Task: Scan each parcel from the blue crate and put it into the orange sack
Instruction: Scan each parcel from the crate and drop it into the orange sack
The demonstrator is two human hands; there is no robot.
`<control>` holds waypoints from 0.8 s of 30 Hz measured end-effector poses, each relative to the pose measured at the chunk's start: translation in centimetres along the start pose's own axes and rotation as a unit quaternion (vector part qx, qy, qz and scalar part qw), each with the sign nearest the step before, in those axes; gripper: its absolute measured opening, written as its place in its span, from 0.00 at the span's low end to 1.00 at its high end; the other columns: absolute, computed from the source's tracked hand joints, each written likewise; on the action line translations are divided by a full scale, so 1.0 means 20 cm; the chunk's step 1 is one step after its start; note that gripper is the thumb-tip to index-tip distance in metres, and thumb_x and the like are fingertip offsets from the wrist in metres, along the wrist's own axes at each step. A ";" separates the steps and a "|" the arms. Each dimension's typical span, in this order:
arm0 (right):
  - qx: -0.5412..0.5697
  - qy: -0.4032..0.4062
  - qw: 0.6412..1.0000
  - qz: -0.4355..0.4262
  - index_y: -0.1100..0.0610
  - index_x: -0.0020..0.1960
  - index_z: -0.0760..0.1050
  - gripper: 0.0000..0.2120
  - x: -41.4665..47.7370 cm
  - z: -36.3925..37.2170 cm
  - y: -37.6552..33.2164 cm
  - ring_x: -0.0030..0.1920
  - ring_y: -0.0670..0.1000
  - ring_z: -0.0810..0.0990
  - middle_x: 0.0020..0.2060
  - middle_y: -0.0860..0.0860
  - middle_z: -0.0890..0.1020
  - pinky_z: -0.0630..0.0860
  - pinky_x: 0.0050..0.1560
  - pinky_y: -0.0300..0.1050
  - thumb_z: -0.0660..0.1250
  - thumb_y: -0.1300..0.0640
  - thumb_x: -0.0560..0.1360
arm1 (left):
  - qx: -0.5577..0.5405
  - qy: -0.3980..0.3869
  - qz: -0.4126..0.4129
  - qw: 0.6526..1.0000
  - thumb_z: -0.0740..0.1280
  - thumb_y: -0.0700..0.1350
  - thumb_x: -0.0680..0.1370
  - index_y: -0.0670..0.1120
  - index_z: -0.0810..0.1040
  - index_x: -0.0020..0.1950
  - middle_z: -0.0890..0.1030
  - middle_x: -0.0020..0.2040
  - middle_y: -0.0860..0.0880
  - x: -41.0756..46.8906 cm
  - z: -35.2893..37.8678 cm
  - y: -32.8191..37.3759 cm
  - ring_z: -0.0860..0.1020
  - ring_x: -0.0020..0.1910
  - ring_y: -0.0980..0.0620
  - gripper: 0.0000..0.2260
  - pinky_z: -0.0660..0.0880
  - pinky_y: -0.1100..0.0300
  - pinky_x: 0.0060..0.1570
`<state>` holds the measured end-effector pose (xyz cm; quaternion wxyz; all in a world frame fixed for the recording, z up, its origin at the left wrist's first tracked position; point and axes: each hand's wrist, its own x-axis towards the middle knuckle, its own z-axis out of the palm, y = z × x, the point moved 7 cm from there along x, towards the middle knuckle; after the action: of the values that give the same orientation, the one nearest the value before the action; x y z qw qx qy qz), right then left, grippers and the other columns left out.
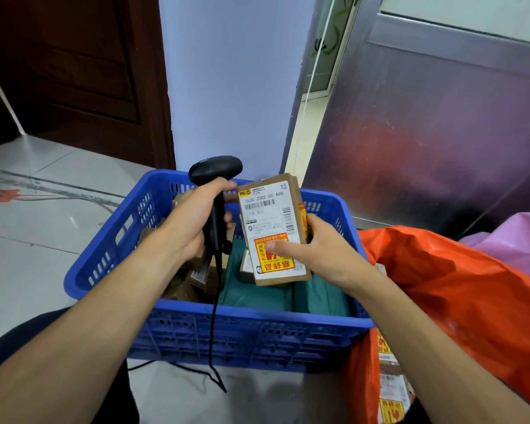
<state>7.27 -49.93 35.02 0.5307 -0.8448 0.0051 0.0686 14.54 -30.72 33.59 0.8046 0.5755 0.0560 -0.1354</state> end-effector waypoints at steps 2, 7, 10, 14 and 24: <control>-0.017 0.031 0.999 -0.001 0.47 0.58 0.75 0.18 0.02 -0.07 0.03 0.49 0.42 0.87 0.50 0.42 0.87 0.83 0.55 0.45 0.79 0.51 0.73 | 0.006 0.037 0.013 0.999 0.69 0.41 0.78 0.40 0.78 0.53 0.84 0.50 0.42 0.01 -0.04 0.01 0.73 0.28 0.52 0.06 0.73 0.57 0.31; -0.052 0.116 0.992 0.004 0.47 0.62 0.78 0.23 0.07 -0.24 0.10 0.51 0.43 0.86 0.52 0.41 0.87 0.83 0.57 0.52 0.78 0.42 0.71 | 0.083 0.059 0.047 0.994 0.68 0.41 0.82 0.38 0.79 0.53 0.79 0.42 0.42 -0.01 -0.06 0.05 0.77 0.26 0.54 0.06 0.77 0.61 0.31; -0.102 0.157 0.982 0.018 0.48 0.60 0.75 0.24 0.06 -0.29 0.12 0.49 0.43 0.86 0.50 0.42 0.86 0.83 0.52 0.48 0.78 0.40 0.71 | 0.084 0.030 0.079 0.993 0.71 0.43 0.82 0.41 0.82 0.56 0.86 0.49 0.42 -0.04 -0.04 0.07 0.82 0.35 0.53 0.07 0.80 0.56 0.42; -0.181 0.189 0.964 0.032 0.50 0.56 0.70 0.24 0.02 -0.29 0.09 0.46 0.42 0.81 0.46 0.41 0.81 0.77 0.43 0.42 0.76 0.39 0.72 | 0.077 -0.008 0.108 0.991 0.72 0.49 0.81 0.44 0.81 0.63 0.87 0.46 0.43 -0.09 0.02 0.09 0.82 0.38 0.49 0.14 0.82 0.53 0.45; -0.246 0.236 0.939 0.053 0.51 0.59 0.65 0.30 0.01 -0.38 0.07 0.50 0.53 0.82 0.51 0.48 0.81 0.82 0.52 0.59 0.72 0.32 0.71 | 0.134 -0.011 0.098 0.986 0.75 0.47 0.79 0.42 0.79 0.51 0.77 0.33 0.47 -0.12 0.03 0.06 0.72 0.27 0.50 0.10 0.73 0.59 0.28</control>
<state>8.14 -57.29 36.95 0.2857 -0.9393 0.1580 -0.1058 12.62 -30.47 35.49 0.7298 0.6796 -0.0278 -0.0685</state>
